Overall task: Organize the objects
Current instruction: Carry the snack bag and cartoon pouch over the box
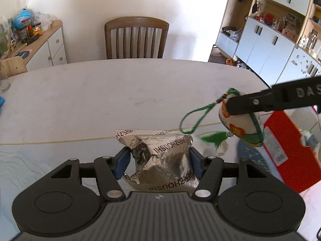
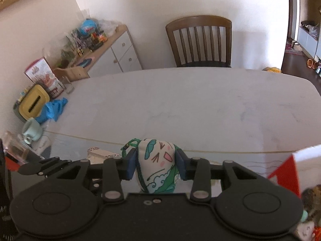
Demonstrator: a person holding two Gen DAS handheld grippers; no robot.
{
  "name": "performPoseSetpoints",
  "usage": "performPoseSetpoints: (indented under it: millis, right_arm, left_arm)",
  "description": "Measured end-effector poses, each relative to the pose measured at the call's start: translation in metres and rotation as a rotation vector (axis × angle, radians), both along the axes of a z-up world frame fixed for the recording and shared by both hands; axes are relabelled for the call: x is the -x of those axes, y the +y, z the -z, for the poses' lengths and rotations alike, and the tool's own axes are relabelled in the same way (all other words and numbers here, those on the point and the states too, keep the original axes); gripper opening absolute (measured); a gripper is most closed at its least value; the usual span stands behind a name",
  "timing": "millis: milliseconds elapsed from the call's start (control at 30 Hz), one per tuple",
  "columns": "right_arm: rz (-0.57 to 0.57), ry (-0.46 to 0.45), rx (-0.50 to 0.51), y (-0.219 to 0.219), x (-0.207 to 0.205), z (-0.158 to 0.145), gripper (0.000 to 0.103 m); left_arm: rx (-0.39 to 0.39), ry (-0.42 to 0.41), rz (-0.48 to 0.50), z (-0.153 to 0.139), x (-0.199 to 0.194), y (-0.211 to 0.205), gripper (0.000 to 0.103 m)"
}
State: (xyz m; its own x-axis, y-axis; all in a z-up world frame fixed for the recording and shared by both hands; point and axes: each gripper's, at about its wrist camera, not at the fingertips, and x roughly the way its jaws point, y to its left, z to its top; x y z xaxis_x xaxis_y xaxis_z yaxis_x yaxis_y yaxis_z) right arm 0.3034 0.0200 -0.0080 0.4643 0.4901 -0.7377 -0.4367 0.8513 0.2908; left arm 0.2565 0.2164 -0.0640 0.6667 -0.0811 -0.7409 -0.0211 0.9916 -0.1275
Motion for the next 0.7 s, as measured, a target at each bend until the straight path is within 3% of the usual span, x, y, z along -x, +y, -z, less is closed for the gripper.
performPoseSetpoints:
  millis: [300, 700]
  right_arm:
    - [0.028, -0.025, -0.034, -0.053, 0.031, -0.028, 0.039]
    - [0.096, -0.065, -0.051, -0.144, 0.047, -0.056, 0.039]
  left_arm:
    - [0.025, -0.016, 0.031, -0.04, 0.021, -0.029, 0.062]
    - [0.025, -0.015, 0.121, -0.073, 0.023, -0.104, 0.063]
